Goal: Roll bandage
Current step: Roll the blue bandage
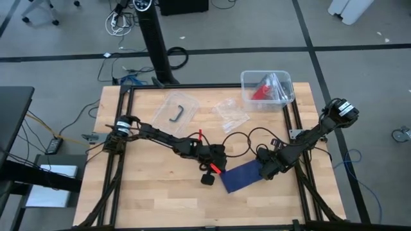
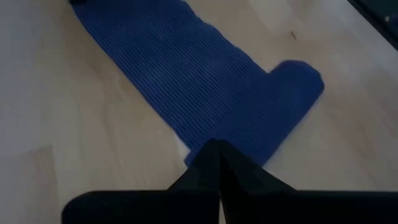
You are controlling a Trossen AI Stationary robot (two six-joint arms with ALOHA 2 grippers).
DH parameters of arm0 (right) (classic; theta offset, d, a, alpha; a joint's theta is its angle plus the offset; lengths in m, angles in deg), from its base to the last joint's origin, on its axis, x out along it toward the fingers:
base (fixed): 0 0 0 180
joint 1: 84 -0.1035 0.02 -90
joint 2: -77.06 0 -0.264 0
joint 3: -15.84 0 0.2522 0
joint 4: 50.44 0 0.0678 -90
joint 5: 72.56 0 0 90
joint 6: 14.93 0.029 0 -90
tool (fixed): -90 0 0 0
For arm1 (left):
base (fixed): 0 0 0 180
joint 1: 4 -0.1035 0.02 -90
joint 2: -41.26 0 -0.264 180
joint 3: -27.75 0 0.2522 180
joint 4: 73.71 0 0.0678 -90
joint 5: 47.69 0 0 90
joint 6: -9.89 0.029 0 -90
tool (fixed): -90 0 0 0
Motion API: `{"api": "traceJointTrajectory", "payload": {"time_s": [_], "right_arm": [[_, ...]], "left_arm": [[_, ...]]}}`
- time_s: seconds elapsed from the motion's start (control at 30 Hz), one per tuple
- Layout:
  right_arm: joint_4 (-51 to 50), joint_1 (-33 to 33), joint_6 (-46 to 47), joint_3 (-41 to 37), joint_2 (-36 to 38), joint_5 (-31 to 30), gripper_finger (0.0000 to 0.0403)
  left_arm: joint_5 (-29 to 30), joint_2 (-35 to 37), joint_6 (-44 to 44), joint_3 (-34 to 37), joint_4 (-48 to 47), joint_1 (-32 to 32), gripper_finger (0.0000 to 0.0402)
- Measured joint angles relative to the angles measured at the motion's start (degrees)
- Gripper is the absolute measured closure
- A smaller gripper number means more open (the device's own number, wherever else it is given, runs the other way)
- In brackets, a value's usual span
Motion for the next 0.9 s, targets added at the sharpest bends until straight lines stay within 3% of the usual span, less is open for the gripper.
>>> {"api": "traceJointTrajectory", "payload": {"time_s": [0.37,0.9], "right_arm": [[0.08,0.68,-1.00,0.15,0.00,0.30,0.0403],[-7.23,1.01,-4.42,6.92,-0.15,-0.13,0.0403]], "left_arm": [[-1.89,-0.59,1.37,0.00,7.66,-1.87,0.0401],[-1.60,5.25,2.27,0.00,-1.14,-1.50,0.0401]]}}
